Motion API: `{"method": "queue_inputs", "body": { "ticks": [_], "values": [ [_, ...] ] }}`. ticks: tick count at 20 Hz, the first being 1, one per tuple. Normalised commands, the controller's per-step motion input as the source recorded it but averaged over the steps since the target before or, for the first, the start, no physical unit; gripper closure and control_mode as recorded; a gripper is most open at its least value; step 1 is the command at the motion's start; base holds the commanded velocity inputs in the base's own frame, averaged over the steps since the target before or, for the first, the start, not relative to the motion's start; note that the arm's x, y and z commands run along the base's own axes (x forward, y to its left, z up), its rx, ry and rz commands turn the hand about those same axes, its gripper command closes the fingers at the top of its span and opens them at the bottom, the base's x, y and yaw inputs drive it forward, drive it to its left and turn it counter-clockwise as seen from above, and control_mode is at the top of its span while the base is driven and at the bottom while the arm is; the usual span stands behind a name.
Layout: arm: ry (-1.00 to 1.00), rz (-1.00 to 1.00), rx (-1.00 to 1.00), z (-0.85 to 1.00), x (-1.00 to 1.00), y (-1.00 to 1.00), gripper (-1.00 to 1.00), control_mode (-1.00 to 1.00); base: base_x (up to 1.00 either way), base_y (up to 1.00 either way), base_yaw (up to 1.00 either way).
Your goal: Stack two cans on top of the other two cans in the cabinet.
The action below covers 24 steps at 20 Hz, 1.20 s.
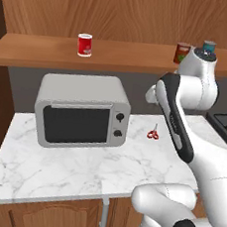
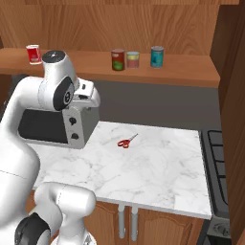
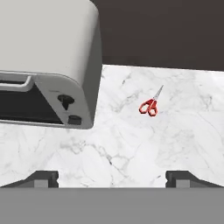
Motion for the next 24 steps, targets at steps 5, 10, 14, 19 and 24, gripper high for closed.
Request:
{"method": "queue_inputs", "body": {
  "ticks": [5,10,14,19,24],
  "values": [
    [-0.28,0.04,0.01,0.48,-0.25,0.20,-1.00,-1.00,0.00,0.00,0.00],
    [-0.14,0.07,0.06,0.55,-0.17,0.21,-1.00,-1.00,0.00,0.00,0.00],
    [-0.01,0.01,0.07,0.55,-0.04,0.34,-1.00,-1.00,0.00,0.00,0.00],
    [-0.03,0.03,0.18,0.37,0.00,0.35,-1.00,-1.00,0.00,0.00,0.00],
    [-0.19,0.01,0.09,0.27,0.00,0.47,-1.00,-1.00,0.00,0.00,0.00]
  ]
}}
